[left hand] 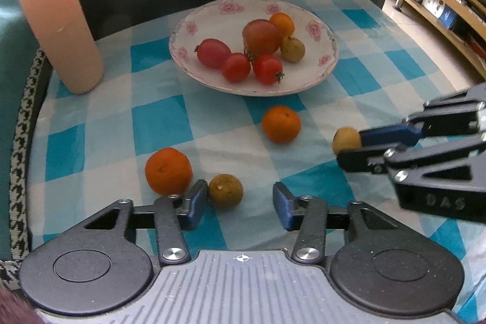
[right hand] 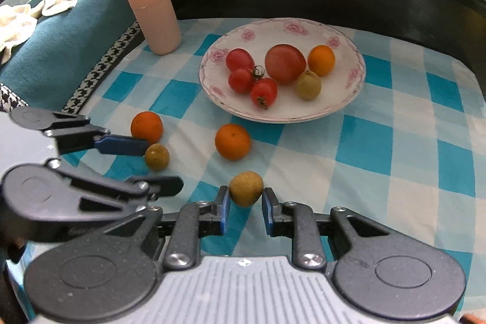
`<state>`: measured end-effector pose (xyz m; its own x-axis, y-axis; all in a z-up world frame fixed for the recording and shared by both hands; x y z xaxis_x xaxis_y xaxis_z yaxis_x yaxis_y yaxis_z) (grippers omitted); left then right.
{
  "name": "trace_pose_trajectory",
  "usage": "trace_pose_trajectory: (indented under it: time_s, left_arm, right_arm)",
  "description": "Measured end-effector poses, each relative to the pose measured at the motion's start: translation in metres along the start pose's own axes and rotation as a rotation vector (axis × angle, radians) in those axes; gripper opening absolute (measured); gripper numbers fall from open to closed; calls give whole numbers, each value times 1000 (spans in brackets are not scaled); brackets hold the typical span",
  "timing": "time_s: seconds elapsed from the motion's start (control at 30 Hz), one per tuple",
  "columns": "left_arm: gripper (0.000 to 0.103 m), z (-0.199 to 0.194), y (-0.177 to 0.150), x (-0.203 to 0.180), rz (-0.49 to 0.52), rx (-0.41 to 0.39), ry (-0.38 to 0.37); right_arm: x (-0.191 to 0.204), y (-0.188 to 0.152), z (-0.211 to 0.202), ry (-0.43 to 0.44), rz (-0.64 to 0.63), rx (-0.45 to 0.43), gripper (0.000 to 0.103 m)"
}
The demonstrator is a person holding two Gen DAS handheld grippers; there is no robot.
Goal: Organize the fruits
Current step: 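Grasp a small brown fruit with left gripper while right grasps another brown fruit, then hold the brown fruits raised in both grippers above the cloth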
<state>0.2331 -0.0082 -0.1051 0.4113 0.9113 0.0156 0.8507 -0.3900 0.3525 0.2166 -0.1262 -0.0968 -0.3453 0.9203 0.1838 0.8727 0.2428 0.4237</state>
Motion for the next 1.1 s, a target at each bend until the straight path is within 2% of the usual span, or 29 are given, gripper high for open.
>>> trace_pose_trajectory:
  time_s: [0.23, 0.4, 0.83, 1.1]
  left_arm:
    - [39, 2, 0, 1, -14, 2, -2]
    - [33, -2, -6, -1, -2, 10, -11]
    - [33, -13, -21, -14, 55, 16, -46]
    - [38, -8, -24, -18, 74, 29, -40]
  right_arm:
    - [-9, -2, -3, -12, 14, 0, 39]
    - [-5, -5, 1, -12, -2, 18, 39]
    - [12, -23, -1, 13, -68, 50, 39]
    - [12, -24, 3, 22, -76, 57, 39]
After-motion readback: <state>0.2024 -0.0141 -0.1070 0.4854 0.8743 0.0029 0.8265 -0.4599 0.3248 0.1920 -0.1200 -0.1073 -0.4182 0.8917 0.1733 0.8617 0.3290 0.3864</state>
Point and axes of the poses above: each gripper's, at about its wrist camera, not at the fingertips, and z roughly the way its jaws point, x to its left, y to its top, the point moved 6 cm from there along z, roughly the way its jaws point, and after that the axes turned 10 degrees about x, right-handed, at the moved point
